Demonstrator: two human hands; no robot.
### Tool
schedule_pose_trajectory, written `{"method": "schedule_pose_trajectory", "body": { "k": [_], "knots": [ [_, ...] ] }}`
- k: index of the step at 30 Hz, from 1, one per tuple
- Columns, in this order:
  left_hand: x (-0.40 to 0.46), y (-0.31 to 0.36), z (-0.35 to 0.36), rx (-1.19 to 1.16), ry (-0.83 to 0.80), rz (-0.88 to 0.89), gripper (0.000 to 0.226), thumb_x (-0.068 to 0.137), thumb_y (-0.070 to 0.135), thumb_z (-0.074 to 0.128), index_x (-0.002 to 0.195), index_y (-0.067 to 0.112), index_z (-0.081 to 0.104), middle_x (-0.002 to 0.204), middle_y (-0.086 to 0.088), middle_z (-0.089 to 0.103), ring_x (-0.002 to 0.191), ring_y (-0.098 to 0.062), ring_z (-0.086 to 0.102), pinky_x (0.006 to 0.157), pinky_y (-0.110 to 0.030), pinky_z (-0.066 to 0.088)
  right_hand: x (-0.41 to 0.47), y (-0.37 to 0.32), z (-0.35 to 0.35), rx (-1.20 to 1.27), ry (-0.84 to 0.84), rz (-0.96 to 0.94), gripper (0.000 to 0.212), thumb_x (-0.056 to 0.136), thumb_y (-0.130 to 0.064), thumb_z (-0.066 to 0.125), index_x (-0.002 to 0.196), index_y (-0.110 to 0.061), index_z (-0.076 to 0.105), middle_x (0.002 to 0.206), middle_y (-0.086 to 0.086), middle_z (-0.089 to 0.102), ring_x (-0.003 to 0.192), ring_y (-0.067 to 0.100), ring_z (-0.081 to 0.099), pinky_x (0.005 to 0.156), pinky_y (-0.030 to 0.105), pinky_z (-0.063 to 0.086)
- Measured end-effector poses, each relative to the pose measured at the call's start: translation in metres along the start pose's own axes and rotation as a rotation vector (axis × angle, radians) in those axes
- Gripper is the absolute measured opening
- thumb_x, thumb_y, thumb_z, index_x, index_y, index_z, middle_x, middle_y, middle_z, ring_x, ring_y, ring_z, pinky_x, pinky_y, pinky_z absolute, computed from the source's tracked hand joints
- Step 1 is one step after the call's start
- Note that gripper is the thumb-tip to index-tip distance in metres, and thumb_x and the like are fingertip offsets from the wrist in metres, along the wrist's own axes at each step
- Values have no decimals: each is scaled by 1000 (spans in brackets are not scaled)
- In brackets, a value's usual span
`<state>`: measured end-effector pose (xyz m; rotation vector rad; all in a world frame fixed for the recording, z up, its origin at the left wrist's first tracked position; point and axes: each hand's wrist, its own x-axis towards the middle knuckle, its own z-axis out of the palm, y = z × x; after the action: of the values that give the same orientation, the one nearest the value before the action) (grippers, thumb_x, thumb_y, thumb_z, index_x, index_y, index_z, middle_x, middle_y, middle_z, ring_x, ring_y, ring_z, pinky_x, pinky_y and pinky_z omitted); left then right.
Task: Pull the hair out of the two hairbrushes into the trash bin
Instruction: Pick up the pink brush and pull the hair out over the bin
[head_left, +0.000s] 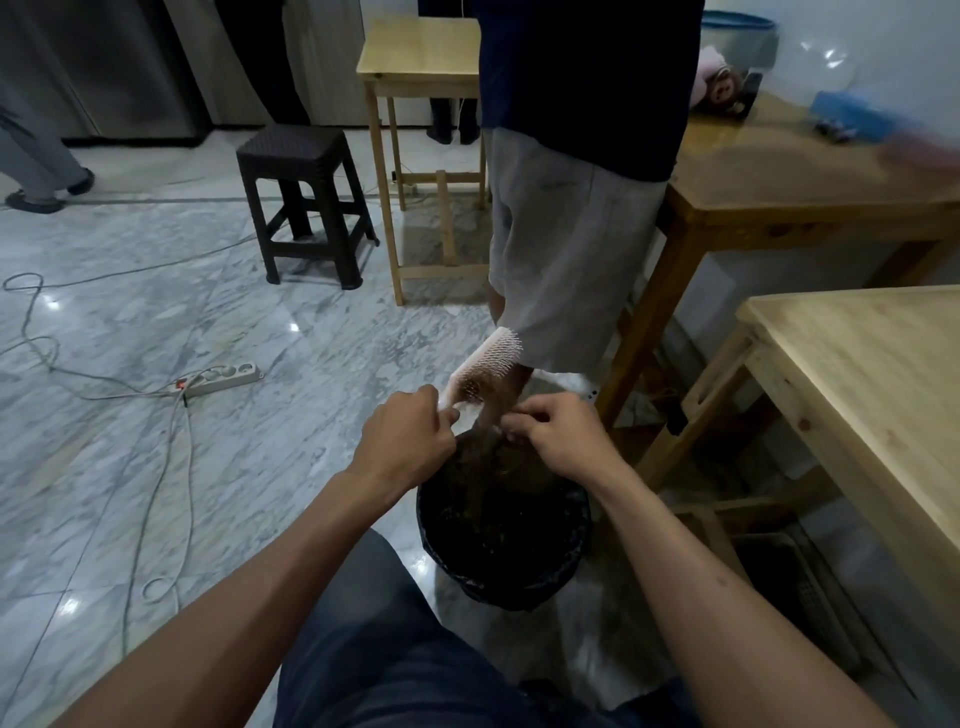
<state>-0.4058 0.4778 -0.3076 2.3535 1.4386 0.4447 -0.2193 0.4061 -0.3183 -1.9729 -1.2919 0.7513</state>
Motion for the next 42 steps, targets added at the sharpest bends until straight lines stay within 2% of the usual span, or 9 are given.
{"method": "schedule_pose_trajectory", "body": {
  "k": [3, 6, 12, 16, 19, 26, 31, 38, 42],
  "knots": [
    [7, -18, -4, -63, 8, -171, 32, 97, 30, 54, 77, 5, 53, 69, -13, 57, 52, -22, 46, 46, -30, 26, -4, 4, -8, -122, 30, 48, 19, 94, -29, 74, 79, -20, 82, 71, -9, 75, 72, 6, 67, 73, 31, 53],
    [14, -38, -10, -91, 41, -300, 28, 96, 28, 55, 83, 3, 55, 67, -9, 55, 53, -22, 50, 45, -29, 29, -5, 15, -24, -117, 54, 135, 17, 94, -30, 73, 83, -21, 82, 78, -8, 77, 81, 9, 69, 78, 35, 56],
    [9, -39, -2, -67, -34, -199, 28, 96, 30, 55, 80, 7, 56, 66, -8, 56, 51, -20, 49, 46, -29, 28, -7, 11, -24, -79, -24, 122, 15, 95, -32, 72, 97, -23, 84, 88, -8, 80, 89, 7, 72, 67, 16, 50],
    [7, -31, 3, -89, -44, -150, 31, 95, 31, 57, 78, 5, 58, 65, -9, 55, 52, -23, 48, 46, -31, 28, -6, 7, -14, -186, -101, 180, 42, 93, -18, 66, 135, -20, 68, 132, 3, 71, 125, 20, 63, 102, 32, 49],
    [5, -23, 4, -87, -50, -85, 30, 95, 33, 57, 82, 6, 60, 67, -12, 61, 55, -26, 52, 49, -34, 34, -5, -1, -15, -70, -168, 183, 71, 88, -20, 63, 156, -22, 43, 156, 4, 49, 139, 24, 50, 102, 31, 43],
    [4, -3, 9, -91, -58, 46, 27, 93, 35, 58, 86, 10, 62, 65, -7, 60, 56, -26, 55, 49, -34, 36, -4, -10, -9, 250, -116, 128, 63, 84, -52, 79, 135, -18, 68, 127, -5, 71, 114, 7, 65, 99, 27, 48],
    [3, 0, 7, -76, -69, 82, 26, 92, 34, 59, 86, 9, 63, 64, -7, 59, 57, -27, 55, 49, -35, 37, -4, 5, -4, 307, -109, 100, 5, 85, -32, 83, 91, -31, 82, 82, -11, 79, 84, 2, 72, 82, 20, 51],
    [2, -3, -1, -83, -42, 63, 26, 94, 34, 59, 90, 9, 64, 68, -11, 63, 58, -28, 57, 51, -40, 43, -2, 32, -9, 63, 103, 255, 7, 90, -30, 78, 92, -25, 82, 104, -3, 79, 109, 17, 69, 104, 44, 53],
    [1, 2, 3, -76, -100, 109, 25, 93, 33, 59, 89, 9, 64, 65, -8, 60, 57, -28, 56, 50, -35, 37, -4, 26, -6, 156, -142, 107, 46, 85, -22, 79, 129, -22, 69, 130, -4, 69, 115, 14, 66, 102, 36, 52]
  ]
}}
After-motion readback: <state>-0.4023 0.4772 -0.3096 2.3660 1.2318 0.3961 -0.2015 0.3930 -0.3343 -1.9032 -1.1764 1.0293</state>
